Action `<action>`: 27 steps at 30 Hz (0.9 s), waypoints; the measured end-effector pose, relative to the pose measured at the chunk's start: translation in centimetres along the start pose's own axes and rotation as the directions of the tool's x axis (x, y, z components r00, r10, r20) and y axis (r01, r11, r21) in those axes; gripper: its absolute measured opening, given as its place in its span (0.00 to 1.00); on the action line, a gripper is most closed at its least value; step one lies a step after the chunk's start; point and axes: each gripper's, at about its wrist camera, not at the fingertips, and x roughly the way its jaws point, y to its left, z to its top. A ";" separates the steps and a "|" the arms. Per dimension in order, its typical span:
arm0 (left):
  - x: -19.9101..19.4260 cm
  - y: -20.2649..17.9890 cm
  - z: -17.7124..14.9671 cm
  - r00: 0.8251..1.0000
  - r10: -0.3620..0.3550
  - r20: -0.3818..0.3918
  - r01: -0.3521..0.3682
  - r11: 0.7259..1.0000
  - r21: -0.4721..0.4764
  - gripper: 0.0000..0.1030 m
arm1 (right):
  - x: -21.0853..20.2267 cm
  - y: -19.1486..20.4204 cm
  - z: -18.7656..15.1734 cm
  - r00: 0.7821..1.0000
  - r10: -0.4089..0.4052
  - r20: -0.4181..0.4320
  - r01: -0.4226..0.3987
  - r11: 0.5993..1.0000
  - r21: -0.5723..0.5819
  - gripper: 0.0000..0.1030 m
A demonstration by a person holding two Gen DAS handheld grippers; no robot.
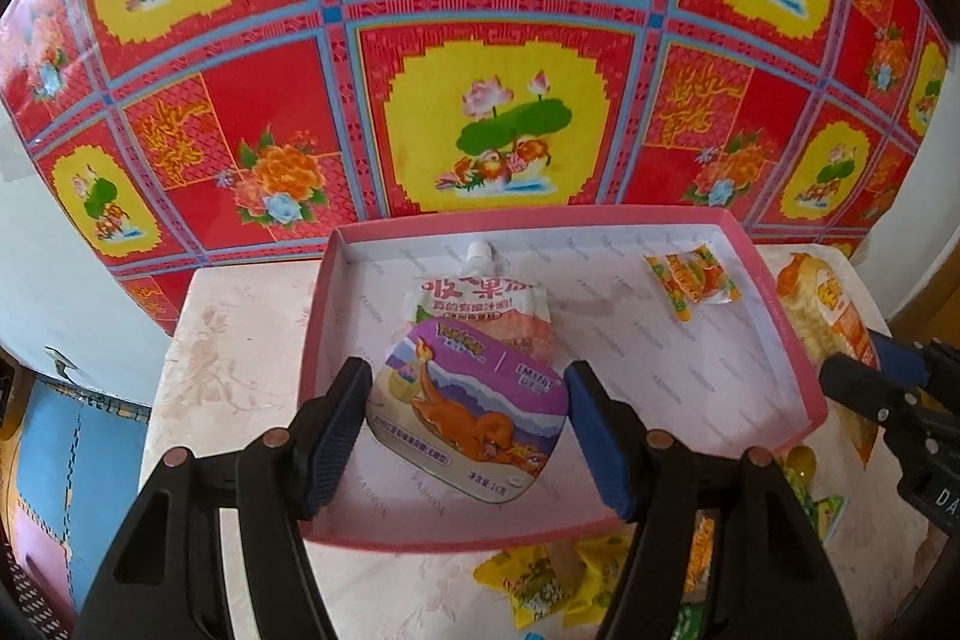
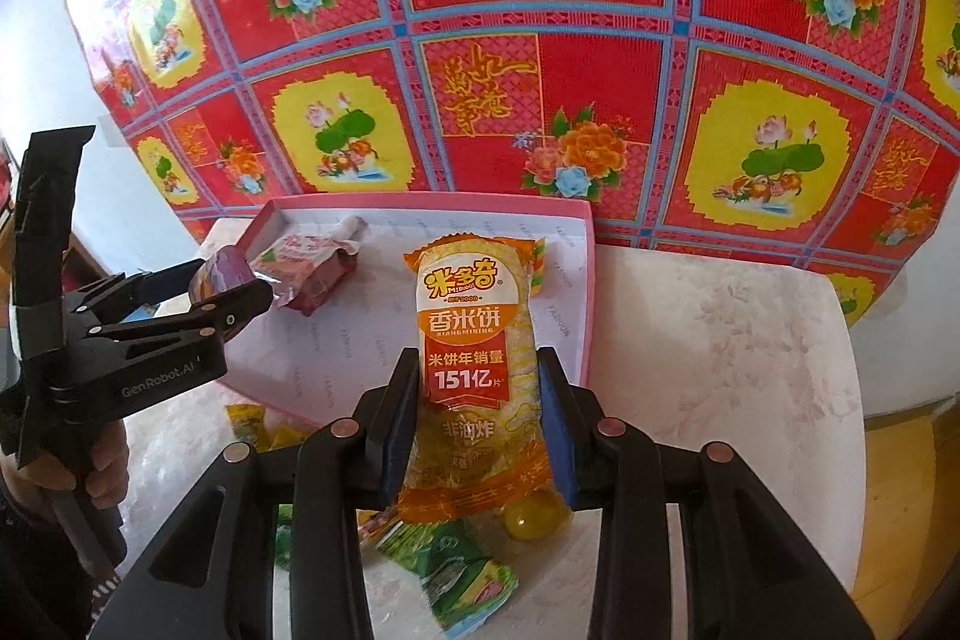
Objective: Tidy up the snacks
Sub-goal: 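Carry the purple tin and rice-cracker bag into the pink tray and release them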
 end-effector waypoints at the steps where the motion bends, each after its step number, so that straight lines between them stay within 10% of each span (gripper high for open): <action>1: 0.3 0.0 0.0 1.000 0.000 -0.005 0.000 1.000 -0.001 0.68 | 0.4 -0.1 0.0 1.000 -0.001 -0.005 0.001 1.000 0.002 0.37; 27: 3.3 0.1 -0.3 1.000 -0.009 0.026 0.009 1.000 -0.018 0.68 | 5.5 -1.0 0.1 0.997 -0.058 -0.046 0.058 0.998 0.008 0.37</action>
